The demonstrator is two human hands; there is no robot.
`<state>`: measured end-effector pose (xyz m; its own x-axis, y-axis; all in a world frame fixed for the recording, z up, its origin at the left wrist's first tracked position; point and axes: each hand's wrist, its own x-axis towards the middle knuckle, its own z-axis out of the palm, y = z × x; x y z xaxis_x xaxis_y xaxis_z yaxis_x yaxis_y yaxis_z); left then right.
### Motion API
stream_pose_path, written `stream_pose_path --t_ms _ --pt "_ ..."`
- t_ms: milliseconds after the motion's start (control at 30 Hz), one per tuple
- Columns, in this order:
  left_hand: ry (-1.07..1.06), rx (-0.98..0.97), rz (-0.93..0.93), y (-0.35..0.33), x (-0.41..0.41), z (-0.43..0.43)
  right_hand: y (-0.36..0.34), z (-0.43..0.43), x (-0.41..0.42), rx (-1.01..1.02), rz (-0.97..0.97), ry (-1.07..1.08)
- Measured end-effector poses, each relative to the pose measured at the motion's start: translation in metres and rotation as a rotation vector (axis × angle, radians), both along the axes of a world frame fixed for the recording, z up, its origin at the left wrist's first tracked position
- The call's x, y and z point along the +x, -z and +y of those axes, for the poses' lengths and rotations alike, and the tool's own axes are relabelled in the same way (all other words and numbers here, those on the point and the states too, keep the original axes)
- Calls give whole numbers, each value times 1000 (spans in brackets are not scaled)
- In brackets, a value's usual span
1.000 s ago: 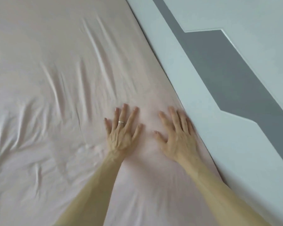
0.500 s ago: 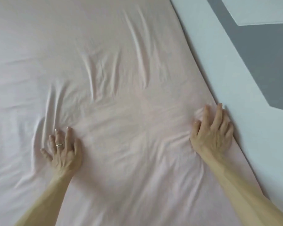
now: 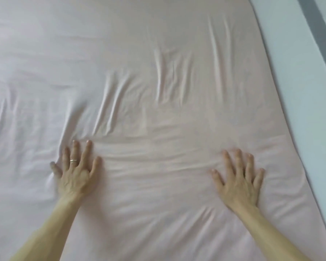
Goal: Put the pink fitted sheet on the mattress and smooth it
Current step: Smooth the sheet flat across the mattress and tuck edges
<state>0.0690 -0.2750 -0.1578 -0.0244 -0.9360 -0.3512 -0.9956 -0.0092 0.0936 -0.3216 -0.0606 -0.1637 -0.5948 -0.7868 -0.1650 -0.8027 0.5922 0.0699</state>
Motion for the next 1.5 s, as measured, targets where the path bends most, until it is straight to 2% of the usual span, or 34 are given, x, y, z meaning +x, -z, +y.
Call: stream_pose_path --t_ms 67,133,300,367,500,633,733,900,967,1000,1033,1100,1167,1200,1333,1400,1500 --pt "-113 -2 -9 -9 9 -17 -5 -21 13 -25 -33 51" --pt "-97 -49 38 -16 -7 -35 -10 -58 27 -85 -82 -21" --pt "288 -181 168 -18 -132 -72 -17 -170 47 -243 -199 -236" --pt "411 -166 200 -13 -185 -83 -15 -218 44 -241 -275 -289" --pt "502 -133 223 7 -246 -126 -1 -285 13 -201 -286 -380" --pt "328 -190 184 28 -220 -184 20 -292 -67 -145 -99 -230" --pt "165 -181 90 27 -181 -225 25 -294 -104 -162 -48 -102" --pt "-193 -18 -32 2 -97 -248 17 -295 -111 -73 -58 90" --pt "-289 -65 -66 -9 -88 -254 9 -304 -105 -119 -71 131" --pt "-291 -104 -28 -9 -103 -256 5 -308 -101 -174 -70 106" --pt "-230 -146 44 -9 -127 -260 3 -320 -93 -227 -86 29" --pt "55 -218 179 -7 -195 -267 0 -355 -78 -285 -123 -177" --pt "365 -233 262 -1 -270 -267 -4 -394 -72 -268 -189 -302" --pt "446 -215 277 1 -298 -265 -4 -409 -74 -239 -196 -333" --pt "412 -286 284 36 -333 -272 27 -431 -109 -192 -34 -331" --pt "385 -332 295 46 -332 -282 32 -438 -112 -239 -29 -328" --pt "399 -277 261 45 -336 -280 34 -433 -114 -217 -32 -301"
